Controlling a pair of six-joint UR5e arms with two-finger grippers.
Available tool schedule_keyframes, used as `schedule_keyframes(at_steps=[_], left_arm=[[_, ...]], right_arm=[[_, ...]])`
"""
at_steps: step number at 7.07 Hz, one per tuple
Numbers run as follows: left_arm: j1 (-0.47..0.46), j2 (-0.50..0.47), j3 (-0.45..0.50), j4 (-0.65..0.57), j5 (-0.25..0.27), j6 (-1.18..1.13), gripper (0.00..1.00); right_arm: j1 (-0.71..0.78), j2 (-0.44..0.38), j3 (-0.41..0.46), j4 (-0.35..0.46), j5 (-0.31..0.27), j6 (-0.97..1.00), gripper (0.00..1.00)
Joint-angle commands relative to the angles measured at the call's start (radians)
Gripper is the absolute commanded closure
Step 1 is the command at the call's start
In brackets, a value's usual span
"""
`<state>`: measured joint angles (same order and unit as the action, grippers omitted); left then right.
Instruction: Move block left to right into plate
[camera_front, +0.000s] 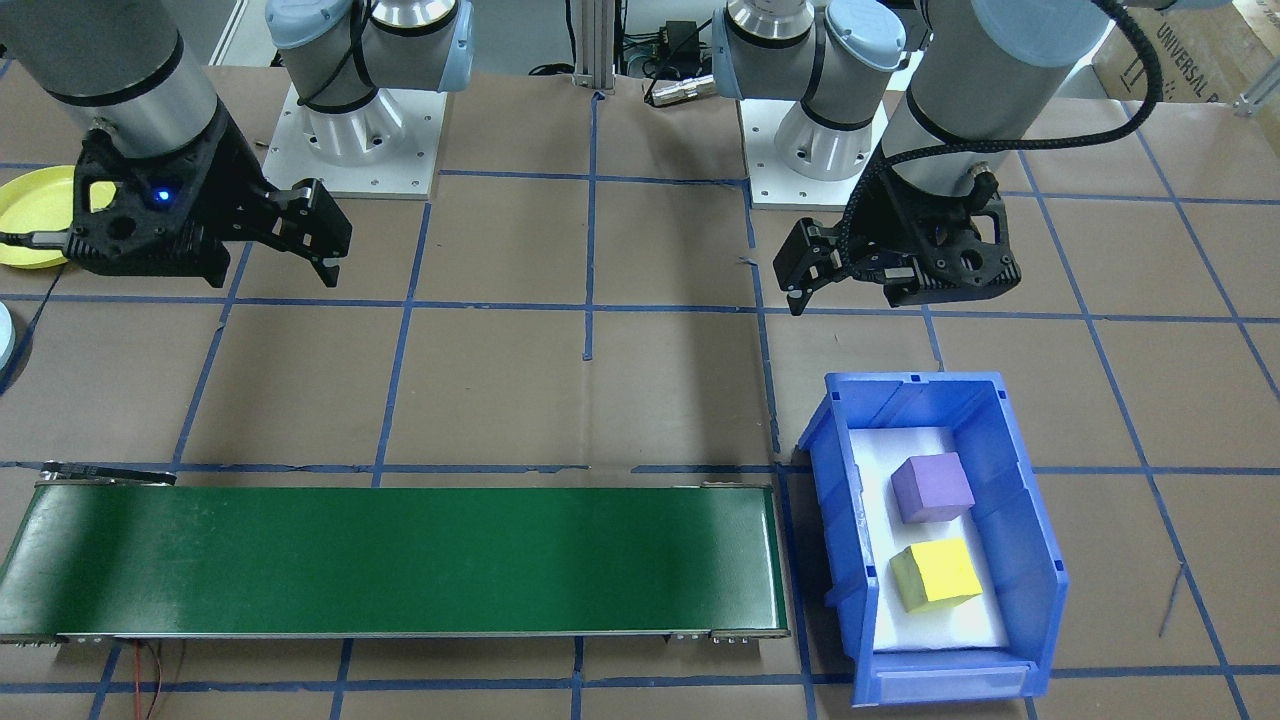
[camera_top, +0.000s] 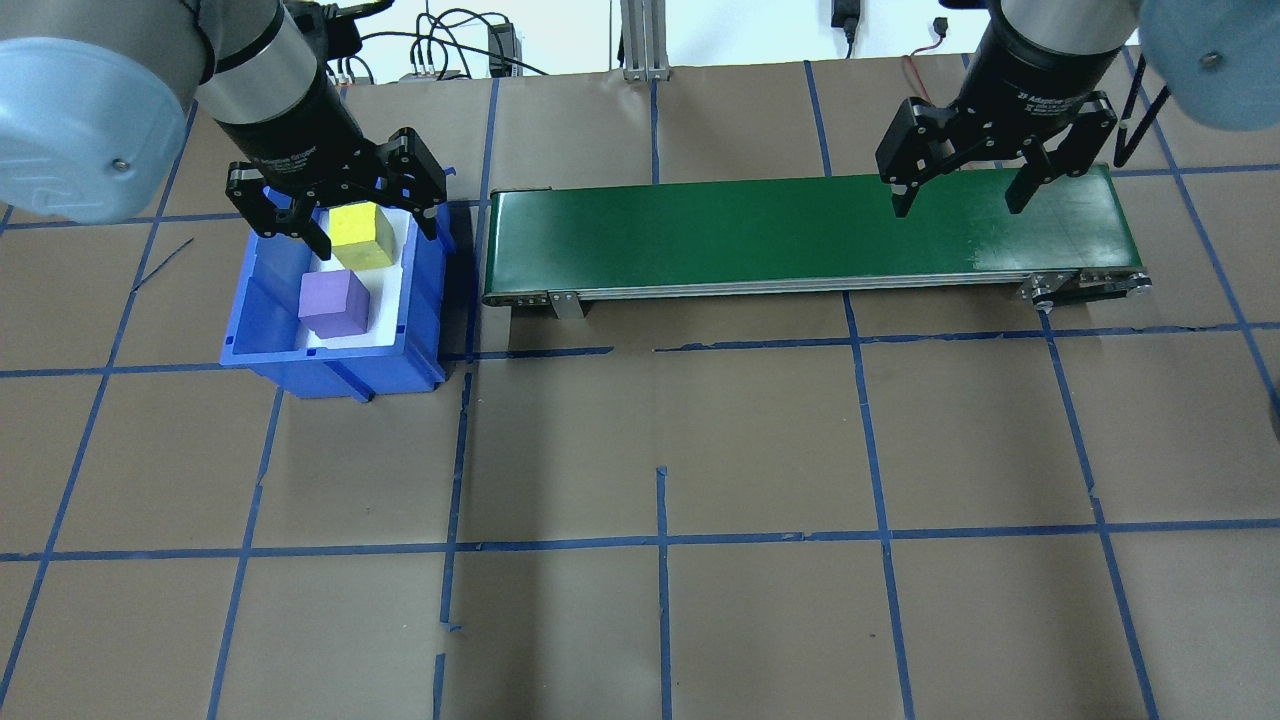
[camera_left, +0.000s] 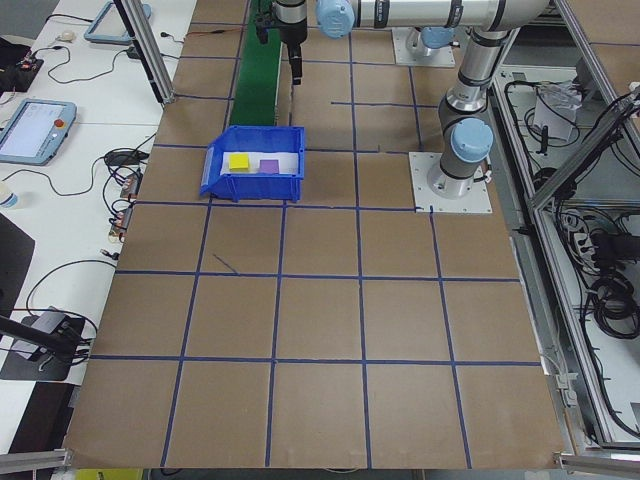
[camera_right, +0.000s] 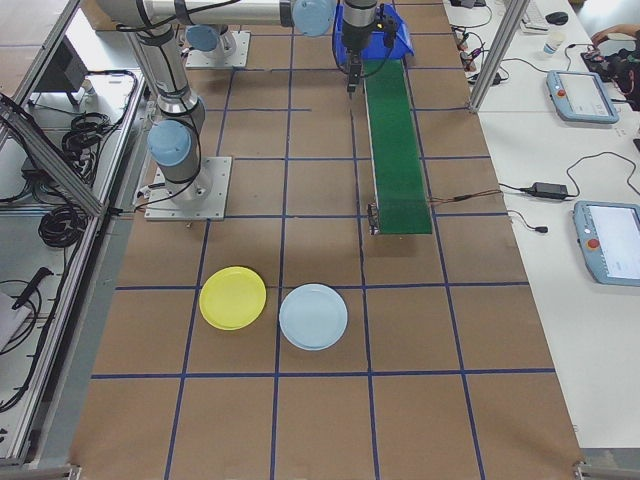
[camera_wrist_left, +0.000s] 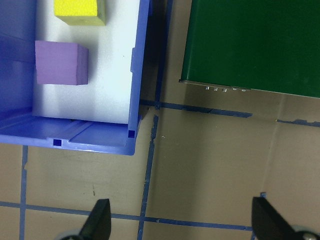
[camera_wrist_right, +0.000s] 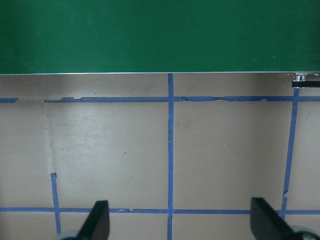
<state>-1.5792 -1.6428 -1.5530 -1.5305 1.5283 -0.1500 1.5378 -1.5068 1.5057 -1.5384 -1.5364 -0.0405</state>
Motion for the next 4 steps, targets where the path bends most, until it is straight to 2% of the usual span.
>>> schedule_keyframes(at_steps=[1, 3, 4], left_arm=[[0.004, -0.003, -0.002, 0.001, -0.002, 0.001, 0.0], [0.062, -0.031, -0.005, 0.015, -0.01, 0.003, 0.0], [0.094, -0.069, -0.027, 0.133, -0.005, 0.063, 0.0]], right_arm=[[0.007, -0.01, -0.005, 0.015, -0.011, -0.002, 0.0], [0.01, -0.012, -0.01, 0.024, -0.01, 0.01, 0.0], [0.009, -0.024, -0.012, 0.03, -0.013, 0.01, 0.0]])
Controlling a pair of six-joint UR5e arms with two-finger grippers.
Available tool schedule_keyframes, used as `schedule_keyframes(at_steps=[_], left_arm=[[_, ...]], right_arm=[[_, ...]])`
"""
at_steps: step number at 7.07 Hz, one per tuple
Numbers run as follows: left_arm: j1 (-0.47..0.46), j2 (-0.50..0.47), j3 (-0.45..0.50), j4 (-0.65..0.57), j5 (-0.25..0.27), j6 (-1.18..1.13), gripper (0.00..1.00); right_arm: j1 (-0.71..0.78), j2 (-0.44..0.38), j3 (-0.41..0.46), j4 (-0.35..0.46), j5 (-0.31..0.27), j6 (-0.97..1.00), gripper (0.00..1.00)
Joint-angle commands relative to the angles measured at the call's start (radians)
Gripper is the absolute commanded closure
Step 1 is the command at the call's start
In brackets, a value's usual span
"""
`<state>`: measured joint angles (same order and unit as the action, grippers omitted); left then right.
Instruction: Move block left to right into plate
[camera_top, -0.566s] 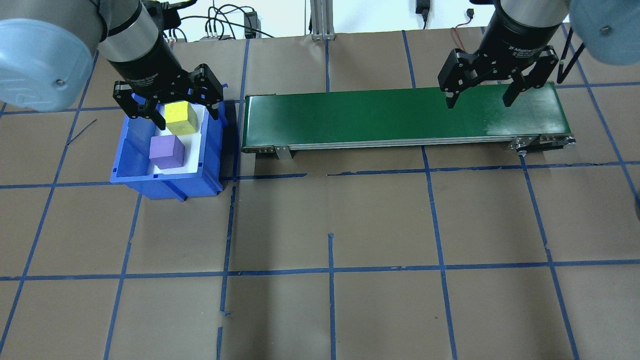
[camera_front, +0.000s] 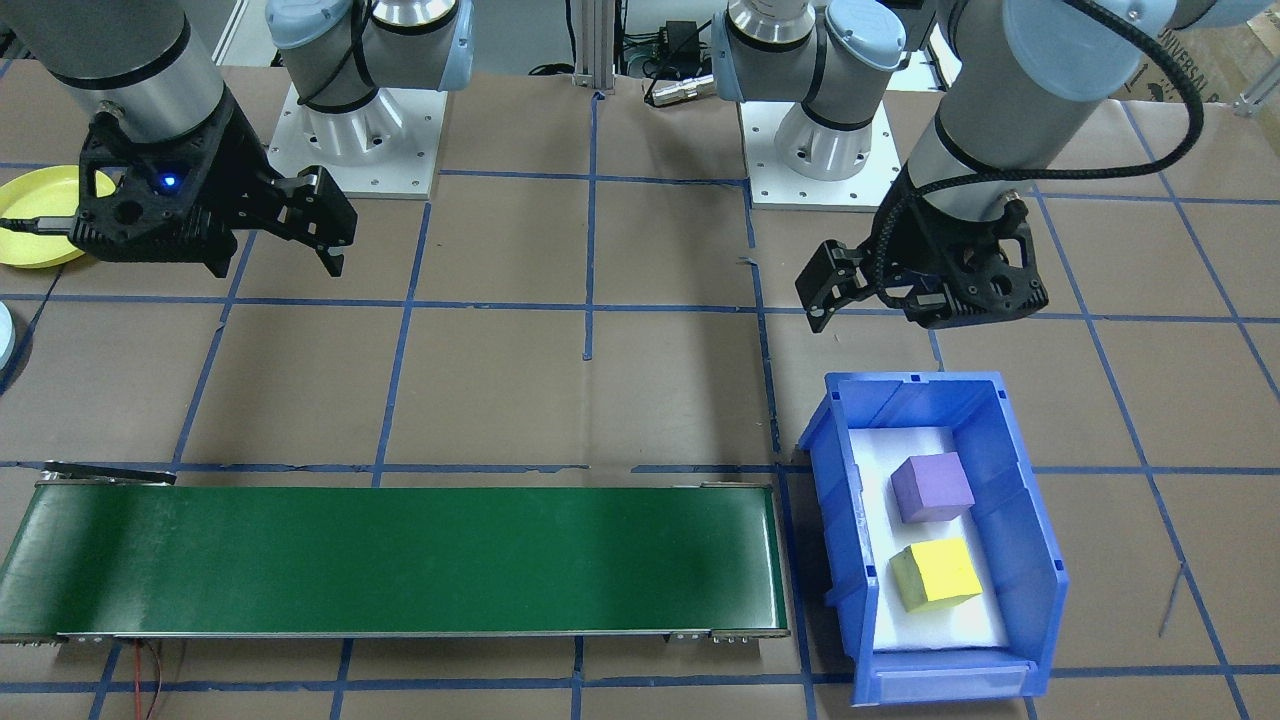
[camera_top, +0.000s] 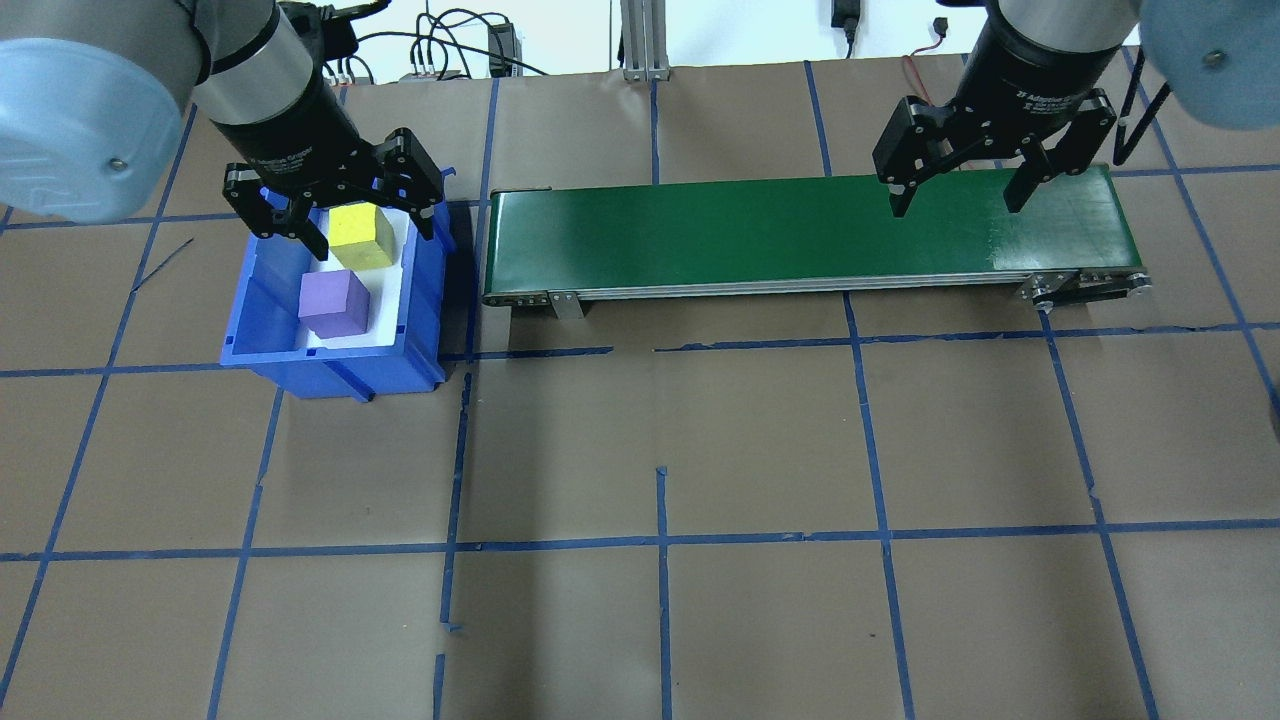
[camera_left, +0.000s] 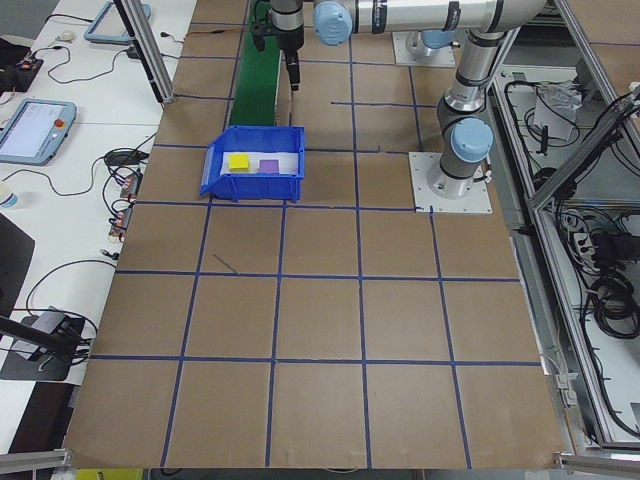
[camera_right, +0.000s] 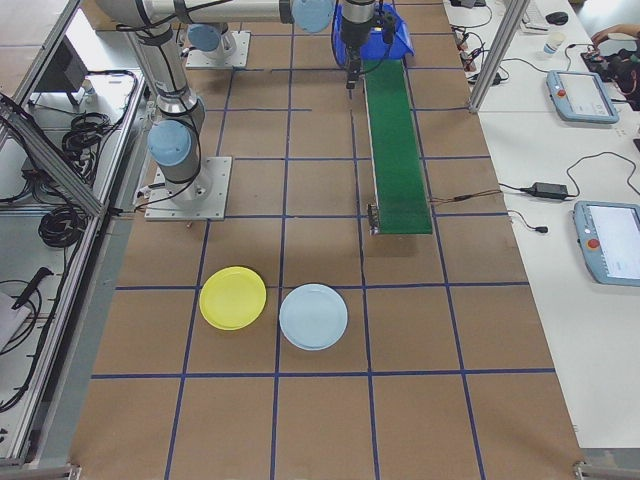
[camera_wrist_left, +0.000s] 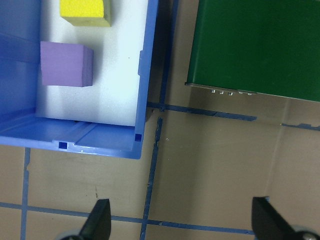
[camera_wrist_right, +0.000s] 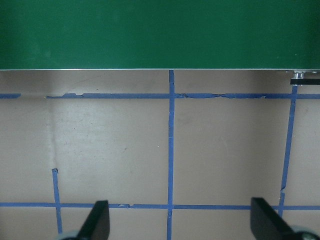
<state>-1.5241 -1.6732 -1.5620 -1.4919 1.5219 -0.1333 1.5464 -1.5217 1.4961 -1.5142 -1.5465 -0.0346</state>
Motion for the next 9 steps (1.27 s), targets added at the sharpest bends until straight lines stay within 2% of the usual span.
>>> schedule_keyframes(at_steps=[1, 2, 4, 5, 9], left_arm=[[0.05, -0.083, -0.027, 0.187, 0.004, 0.088, 0.0], [0.058, -0.13, -0.048, 0.203, 0.003, 0.159, 0.0], [0.181, -0.151, -0.059, 0.203, -0.006, 0.223, 0.0], [0.221, -0.157, -0.069, 0.202, -0.008, 0.306, 0.0], [0.223, -0.206, -0.13, 0.269, 0.003, 0.299, 0.0]], right_arm=[[0.001, 0.003, 0.003, -0.004, 0.014, 0.004, 0.0], [0.0, 0.002, -0.003, -0.001, 0.005, 0.004, 0.0], [0.004, 0.006, 0.009, -0.02, 0.02, 0.008, 0.0], [0.001, 0.008, -0.002, -0.018, 0.007, 0.008, 0.0], [0.003, 0.02, 0.012, -0.033, 0.014, 0.005, 0.0]])
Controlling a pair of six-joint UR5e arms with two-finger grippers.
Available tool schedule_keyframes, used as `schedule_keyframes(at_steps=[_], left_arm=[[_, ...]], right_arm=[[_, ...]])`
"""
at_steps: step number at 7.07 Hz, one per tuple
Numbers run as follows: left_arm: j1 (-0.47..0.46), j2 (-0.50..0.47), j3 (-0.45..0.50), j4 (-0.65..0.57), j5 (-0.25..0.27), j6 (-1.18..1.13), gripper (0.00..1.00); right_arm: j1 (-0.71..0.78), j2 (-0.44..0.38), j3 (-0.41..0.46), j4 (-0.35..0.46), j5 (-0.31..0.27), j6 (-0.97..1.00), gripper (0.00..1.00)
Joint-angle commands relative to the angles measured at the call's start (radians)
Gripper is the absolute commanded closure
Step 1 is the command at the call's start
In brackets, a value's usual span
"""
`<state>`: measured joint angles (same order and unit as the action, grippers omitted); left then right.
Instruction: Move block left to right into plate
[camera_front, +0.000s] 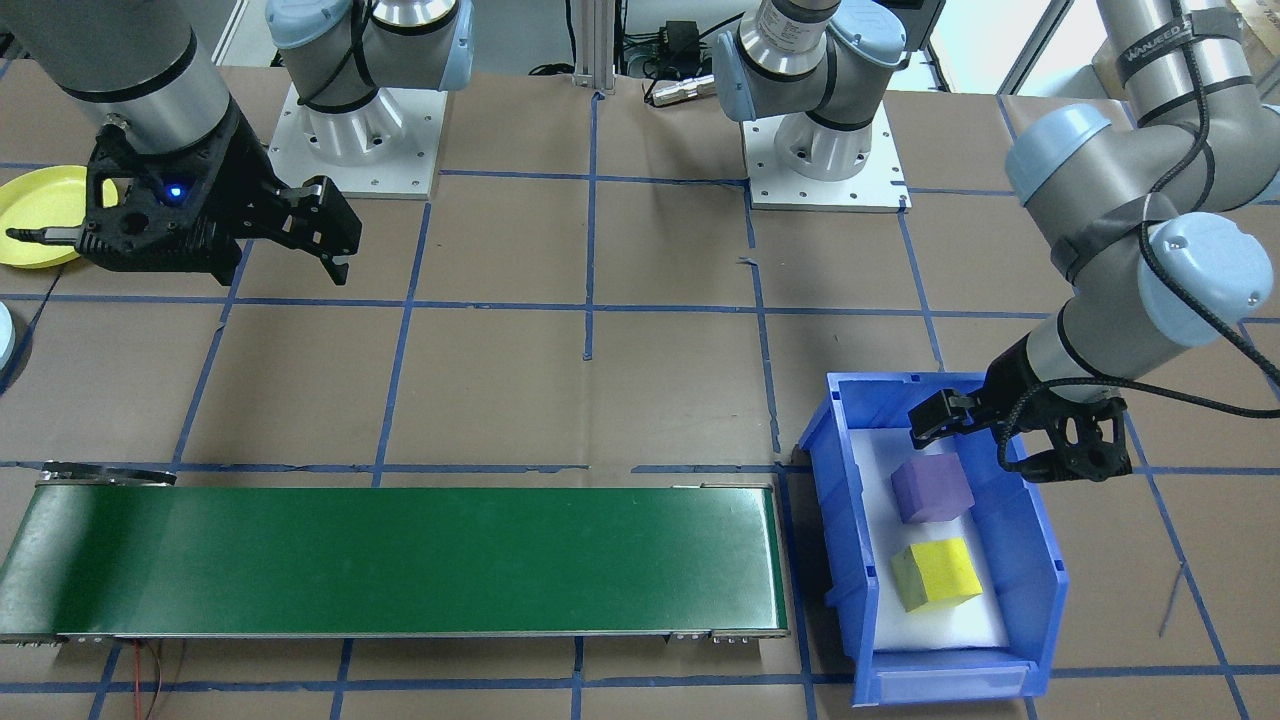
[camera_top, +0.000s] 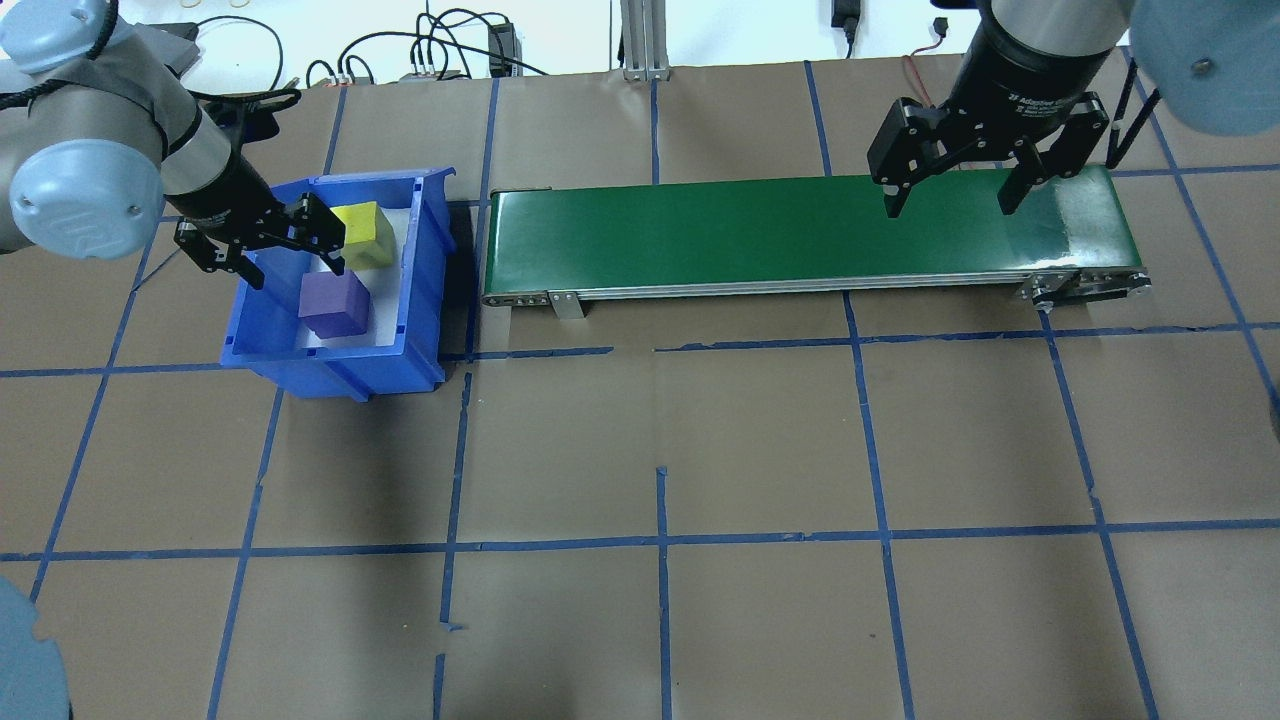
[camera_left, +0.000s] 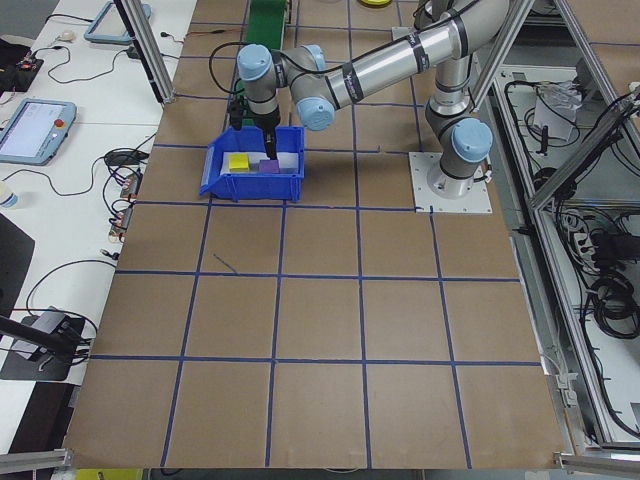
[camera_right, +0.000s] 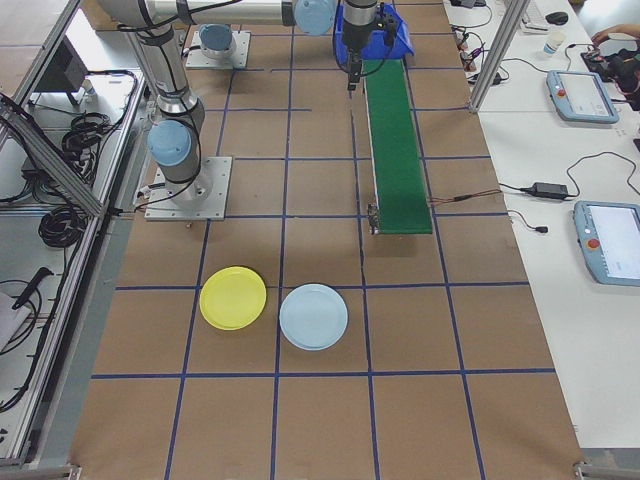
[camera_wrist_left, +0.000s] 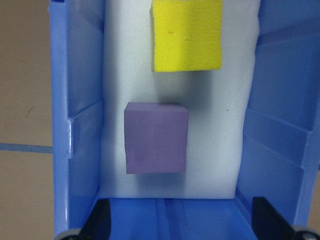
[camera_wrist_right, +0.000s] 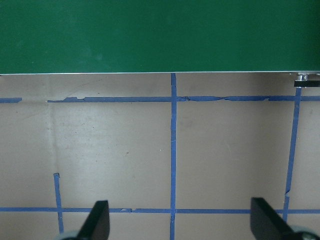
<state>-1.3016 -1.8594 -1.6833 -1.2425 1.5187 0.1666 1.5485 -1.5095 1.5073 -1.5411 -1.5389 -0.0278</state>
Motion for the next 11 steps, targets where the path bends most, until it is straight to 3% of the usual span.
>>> schedule_keyframes(at_steps=[1, 6, 8, 11], left_arm=[[0.001, -0.03, -0.007, 0.023, 0.006, -0.004, 0.0], [-0.002, -0.076, -0.007, 0.051, 0.009, -0.052, 0.0], [-0.008, -0.078, -0.01, 0.055, 0.034, -0.082, 0.0], [-0.018, -0.098, -0.007, 0.123, 0.032, -0.093, 0.0]], right_arm=[[-0.001, 0.009, 0.002, -0.016, -0.003, 0.002, 0.0], [-0.007, -0.009, -0.01, -0.01, -0.009, -0.011, 0.0], [-0.008, -0.041, -0.002, -0.005, -0.001, -0.023, 0.0], [-0.005, -0.044, 0.02, -0.013, -0.001, -0.032, 0.0]])
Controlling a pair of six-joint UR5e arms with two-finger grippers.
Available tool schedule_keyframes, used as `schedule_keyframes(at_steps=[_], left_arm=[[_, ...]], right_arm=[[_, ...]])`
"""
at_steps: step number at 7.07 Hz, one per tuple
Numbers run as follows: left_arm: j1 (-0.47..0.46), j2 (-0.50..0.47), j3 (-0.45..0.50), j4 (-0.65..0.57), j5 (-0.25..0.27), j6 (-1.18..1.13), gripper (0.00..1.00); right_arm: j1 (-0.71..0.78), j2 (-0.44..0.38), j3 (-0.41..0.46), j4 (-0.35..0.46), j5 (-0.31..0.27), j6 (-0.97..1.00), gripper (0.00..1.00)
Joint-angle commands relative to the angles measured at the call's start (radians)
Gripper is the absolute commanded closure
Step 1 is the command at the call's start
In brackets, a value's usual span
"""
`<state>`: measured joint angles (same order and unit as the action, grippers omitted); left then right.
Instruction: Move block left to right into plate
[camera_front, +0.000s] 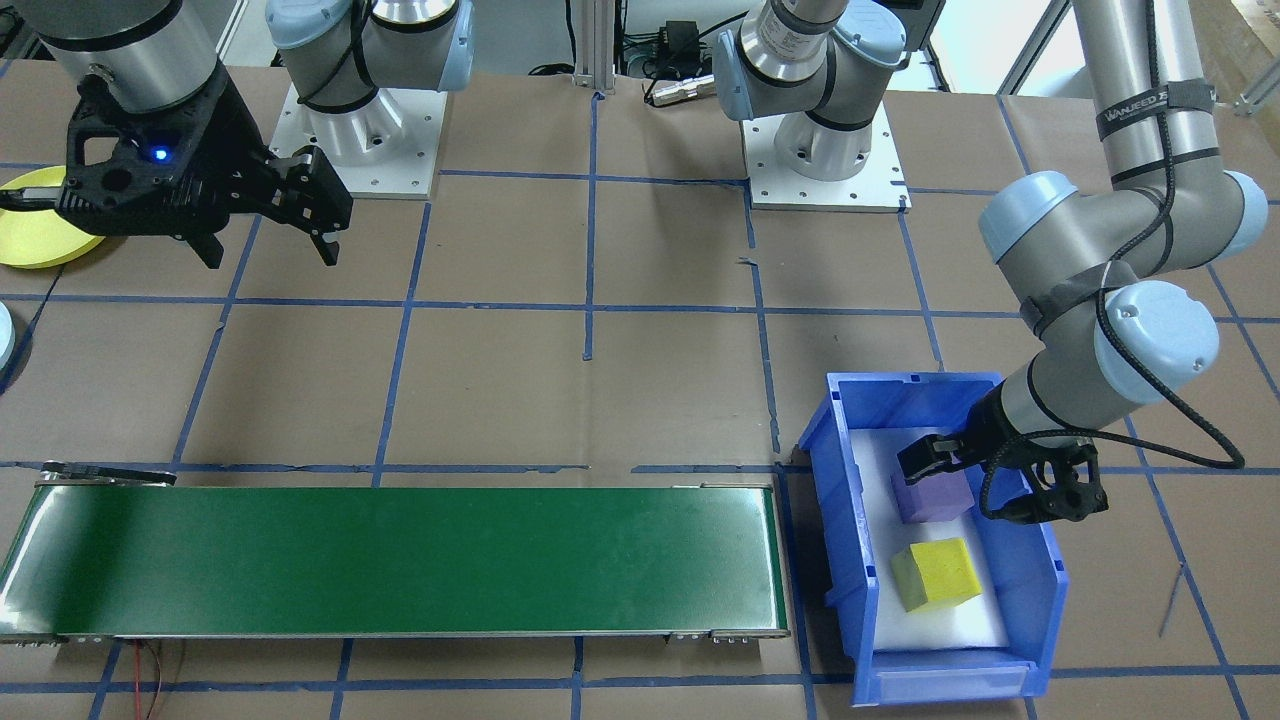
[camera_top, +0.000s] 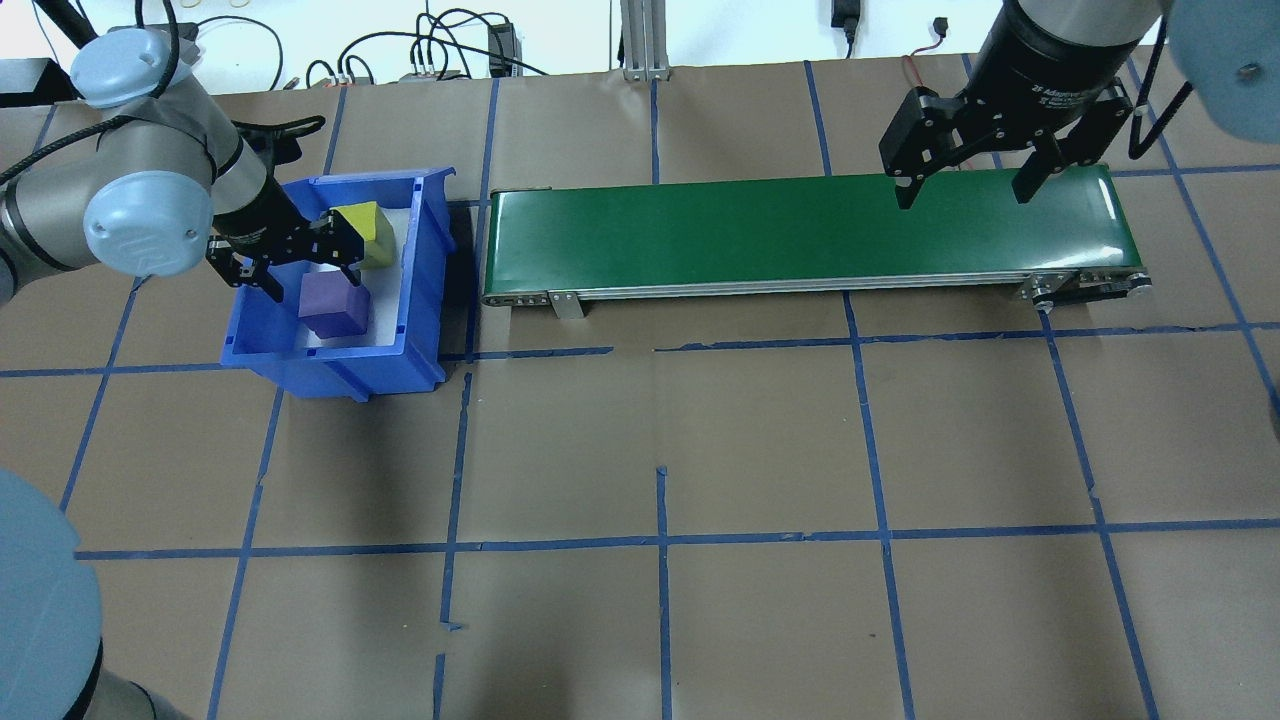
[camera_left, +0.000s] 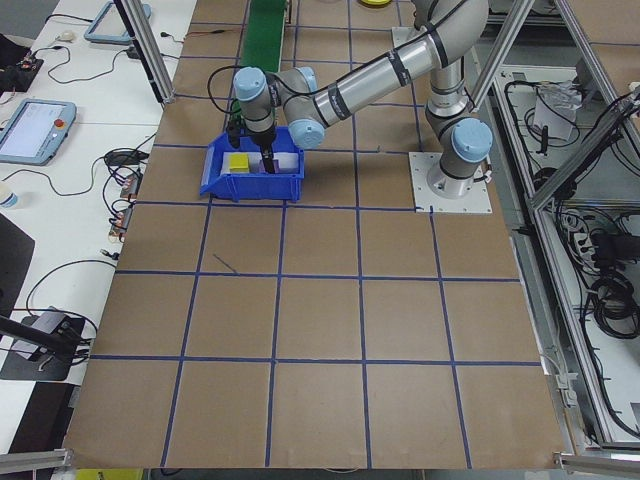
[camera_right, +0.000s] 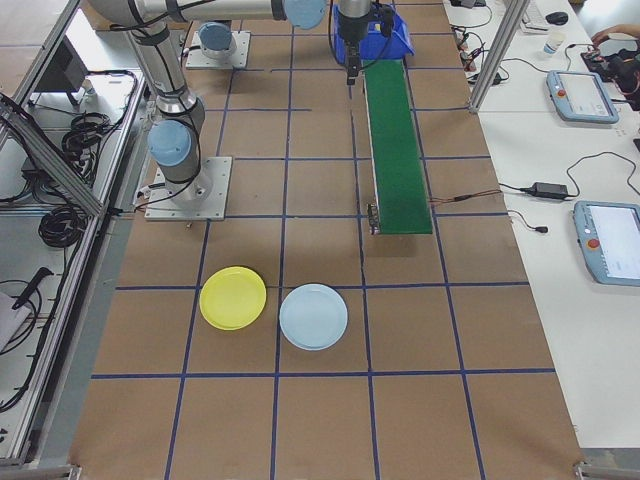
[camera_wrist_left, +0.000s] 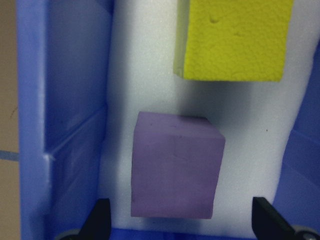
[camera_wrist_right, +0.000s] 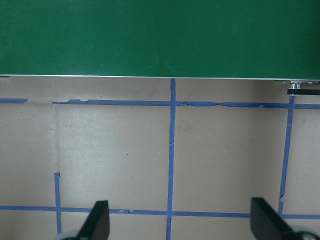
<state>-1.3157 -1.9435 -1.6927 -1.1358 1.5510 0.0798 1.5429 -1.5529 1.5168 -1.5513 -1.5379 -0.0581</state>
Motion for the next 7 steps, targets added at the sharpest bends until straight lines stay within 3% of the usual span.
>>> schedule_keyframes(at_steps=[1, 7], left_arm=[[-0.019, -0.021, 0.002, 0.042, 0.001, -0.023, 0.0], [-0.022, -0.046, 0.005, 0.053, 0.001, -0.011, 0.02]], right_arm=[[0.0, -0.001, 0.022, -0.003, -0.002, -0.002, 0.0], [0.0, -0.006, 0.022, -0.001, -0.004, 0.0, 0.0]])
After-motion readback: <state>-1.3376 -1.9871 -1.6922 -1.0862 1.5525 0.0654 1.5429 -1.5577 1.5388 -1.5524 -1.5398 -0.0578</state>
